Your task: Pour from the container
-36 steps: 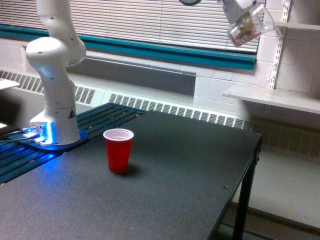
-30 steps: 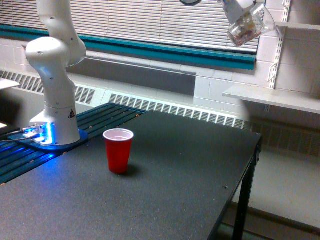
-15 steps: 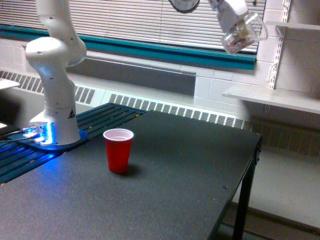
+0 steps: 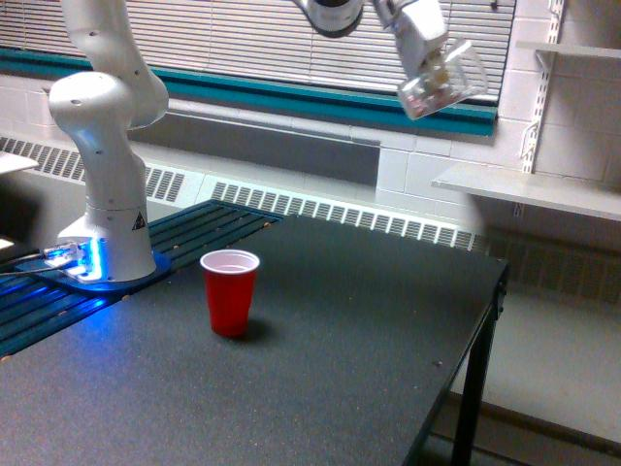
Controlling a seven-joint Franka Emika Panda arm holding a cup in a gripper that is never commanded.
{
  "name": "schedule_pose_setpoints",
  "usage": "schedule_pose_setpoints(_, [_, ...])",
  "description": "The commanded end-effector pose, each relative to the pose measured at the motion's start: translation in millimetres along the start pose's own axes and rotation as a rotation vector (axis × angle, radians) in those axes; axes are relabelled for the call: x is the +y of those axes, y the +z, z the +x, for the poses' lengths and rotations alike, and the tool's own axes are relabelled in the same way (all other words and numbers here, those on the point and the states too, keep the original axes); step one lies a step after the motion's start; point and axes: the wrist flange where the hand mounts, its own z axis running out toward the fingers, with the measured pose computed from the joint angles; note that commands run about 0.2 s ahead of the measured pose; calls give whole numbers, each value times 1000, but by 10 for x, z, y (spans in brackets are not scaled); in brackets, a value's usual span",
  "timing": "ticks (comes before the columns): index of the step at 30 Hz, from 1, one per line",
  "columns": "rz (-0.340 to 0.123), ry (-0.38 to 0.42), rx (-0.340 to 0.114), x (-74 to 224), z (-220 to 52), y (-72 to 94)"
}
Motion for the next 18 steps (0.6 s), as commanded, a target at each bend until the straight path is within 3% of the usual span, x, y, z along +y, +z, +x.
schedule_pose_setpoints(1, [-36, 27, -1, 157, -229, -22])
schedule_pose_setpoints(8, [-54, 46, -27, 359, -516, -18])
schedule_pose_setpoints(13, [-104, 50, -50, 531, -769, 16])
schedule_pose_setpoints(18, [-123, 64, -71, 671, -964, 26])
